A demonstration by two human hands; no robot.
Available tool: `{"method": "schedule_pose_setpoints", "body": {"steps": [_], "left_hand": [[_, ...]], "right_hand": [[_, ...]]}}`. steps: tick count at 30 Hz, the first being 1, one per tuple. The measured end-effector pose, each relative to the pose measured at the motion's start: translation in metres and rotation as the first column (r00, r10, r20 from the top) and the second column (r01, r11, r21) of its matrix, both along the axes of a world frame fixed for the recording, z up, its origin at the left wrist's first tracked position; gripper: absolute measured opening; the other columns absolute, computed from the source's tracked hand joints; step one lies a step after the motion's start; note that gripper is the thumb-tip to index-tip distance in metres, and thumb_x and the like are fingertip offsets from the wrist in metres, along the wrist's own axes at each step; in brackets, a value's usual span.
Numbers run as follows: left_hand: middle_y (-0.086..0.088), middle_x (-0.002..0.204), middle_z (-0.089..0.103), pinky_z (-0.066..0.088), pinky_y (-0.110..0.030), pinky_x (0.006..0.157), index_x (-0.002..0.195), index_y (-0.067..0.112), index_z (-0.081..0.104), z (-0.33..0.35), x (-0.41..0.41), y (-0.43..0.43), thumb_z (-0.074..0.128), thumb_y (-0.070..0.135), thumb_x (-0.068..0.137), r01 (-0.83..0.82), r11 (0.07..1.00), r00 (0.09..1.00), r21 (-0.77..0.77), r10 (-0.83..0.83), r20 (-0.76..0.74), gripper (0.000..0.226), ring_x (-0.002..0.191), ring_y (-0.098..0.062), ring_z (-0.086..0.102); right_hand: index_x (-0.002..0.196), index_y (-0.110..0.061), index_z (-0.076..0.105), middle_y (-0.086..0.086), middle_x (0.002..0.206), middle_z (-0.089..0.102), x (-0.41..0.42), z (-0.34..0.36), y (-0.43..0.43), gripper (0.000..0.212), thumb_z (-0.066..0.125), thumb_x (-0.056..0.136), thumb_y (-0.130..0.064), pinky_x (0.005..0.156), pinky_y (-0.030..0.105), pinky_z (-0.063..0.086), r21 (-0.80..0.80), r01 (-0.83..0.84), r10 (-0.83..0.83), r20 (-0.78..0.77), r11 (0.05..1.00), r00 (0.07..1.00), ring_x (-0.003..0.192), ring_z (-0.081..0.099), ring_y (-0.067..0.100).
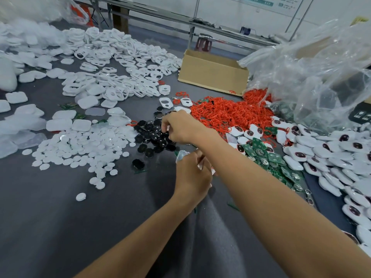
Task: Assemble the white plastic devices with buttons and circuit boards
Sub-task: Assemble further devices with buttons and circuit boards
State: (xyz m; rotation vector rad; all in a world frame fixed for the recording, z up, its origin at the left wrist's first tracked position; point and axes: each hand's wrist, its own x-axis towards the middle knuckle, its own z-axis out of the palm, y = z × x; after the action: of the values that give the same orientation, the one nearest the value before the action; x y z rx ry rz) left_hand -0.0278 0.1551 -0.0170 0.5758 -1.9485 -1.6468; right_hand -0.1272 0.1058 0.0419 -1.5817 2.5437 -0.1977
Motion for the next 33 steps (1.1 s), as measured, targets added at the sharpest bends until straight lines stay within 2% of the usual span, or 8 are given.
{"method": "schedule_pose_setpoints", "body": {"steps": [5, 8, 12, 14, 17, 20, 24, 33], "left_hand": [[-0.011, 0.059, 0.061, 0.035, -0.01, 0.037, 0.064, 0.006, 0.054, -0.003, 0.0, -0.001, 0.042, -0.003, 0.089, -0.02, 1.0, 1.0, 0.009, 0.02, 0.013, 0.029, 0.035, -0.009, 0.054], [0.001, 0.059, 0.066, 0.042, -0.014, 0.042, 0.075, 0.01, 0.063, -0.004, 0.0, -0.001, 0.045, 0.006, 0.093, -0.008, 0.999, 1.0, 0.037, 0.008, 0.002, 0.027, 0.039, -0.013, 0.06], [-0.003, 0.067, 0.068, 0.06, -0.034, 0.061, 0.079, 0.012, 0.068, -0.002, 0.001, -0.002, 0.052, 0.009, 0.096, 0.03, 0.96, 0.996, 0.278, -0.005, -0.092, 0.024, 0.062, -0.019, 0.07], [-0.018, 0.085, 0.071, 0.06, -0.035, 0.062, 0.088, 0.003, 0.069, 0.0, 0.0, -0.004, 0.056, 0.005, 0.094, 0.032, 0.912, 0.992, 0.41, 0.02, -0.123, 0.015, 0.078, -0.026, 0.071], [-0.012, 0.084, 0.072, 0.061, -0.036, 0.066, 0.099, -0.001, 0.069, 0.001, 0.0, -0.009, 0.055, 0.003, 0.095, 0.077, 0.851, 0.984, 0.52, 0.018, -0.175, 0.015, 0.072, -0.021, 0.069], [0.003, 0.075, 0.071, 0.059, -0.038, 0.07, 0.105, 0.004, 0.068, 0.001, -0.001, -0.01, 0.05, 0.003, 0.097, 0.101, 0.848, 0.976, 0.52, 0.016, -0.216, 0.019, 0.067, -0.017, 0.069], [0.0, 0.087, 0.069, 0.059, -0.027, 0.063, 0.097, 0.016, 0.069, -0.002, -0.003, -0.01, 0.05, 0.005, 0.097, 0.113, 0.869, 0.973, 0.482, 0.001, -0.23, 0.023, 0.071, -0.01, 0.067], [-0.008, 0.083, 0.074, 0.059, -0.029, 0.074, 0.102, 0.003, 0.066, 0.0, 0.001, -0.009, 0.05, 0.004, 0.097, 0.19, 0.867, 0.964, 0.46, -0.075, -0.256, 0.017, 0.076, -0.018, 0.071]], "right_hand": [[0.096, -0.007, 0.068, 0.008, 0.091, 0.063, 0.003, -0.001, 0.001, 0.022, 0.062, 0.076, 0.002, 0.073, 0.034, 0.054, 0.02, -0.021, 0.022, -0.045, 1.0, 0.999, 0.085, 0.062, 0.028], [0.085, 0.0, 0.071, 0.015, 0.084, 0.07, 0.0, -0.002, 0.005, 0.012, 0.064, 0.076, 0.001, 0.072, 0.039, 0.056, -0.028, -0.01, 0.009, -0.036, 1.0, 0.999, 0.082, 0.066, 0.031], [0.079, -0.008, 0.073, 0.004, 0.073, 0.07, -0.009, 0.007, 0.025, 0.006, 0.076, 0.073, -0.007, 0.07, 0.023, 0.051, -0.226, 0.106, -0.079, 0.127, 0.968, 0.989, 0.069, 0.062, 0.012], [0.076, -0.013, 0.071, 0.002, 0.07, 0.068, -0.015, 0.01, 0.047, 0.006, 0.076, 0.075, -0.01, 0.063, 0.014, 0.046, -0.393, 0.23, -0.156, 0.213, 0.89, 0.965, 0.061, 0.058, 0.008], [0.072, -0.02, 0.07, -0.005, 0.058, 0.063, -0.014, 0.0, 0.094, 0.012, 0.076, 0.077, -0.01, 0.057, 0.017, 0.045, -0.578, 0.443, -0.226, 0.409, 0.685, 0.884, 0.054, 0.055, 0.007], [0.075, -0.012, 0.071, 0.001, 0.059, 0.065, 0.001, -0.022, 0.129, 0.012, 0.073, 0.078, -0.001, 0.056, 0.021, 0.049, -0.563, 0.622, -0.221, 0.618, 0.544, 0.754, 0.05, 0.055, 0.006], [0.078, -0.005, 0.069, -0.004, 0.053, 0.065, 0.015, -0.033, 0.138, 0.011, 0.069, 0.08, 0.005, 0.051, 0.015, 0.049, -0.52, 0.68, -0.076, 0.763, 0.517, 0.642, 0.046, 0.057, 0.004], [0.077, -0.011, 0.07, 0.002, 0.06, 0.069, 0.017, -0.032, 0.141, 0.016, 0.066, 0.083, 0.004, 0.058, 0.02, 0.055, -0.541, 0.66, 0.01, 0.777, 0.521, 0.629, 0.052, 0.064, 0.01]]}}
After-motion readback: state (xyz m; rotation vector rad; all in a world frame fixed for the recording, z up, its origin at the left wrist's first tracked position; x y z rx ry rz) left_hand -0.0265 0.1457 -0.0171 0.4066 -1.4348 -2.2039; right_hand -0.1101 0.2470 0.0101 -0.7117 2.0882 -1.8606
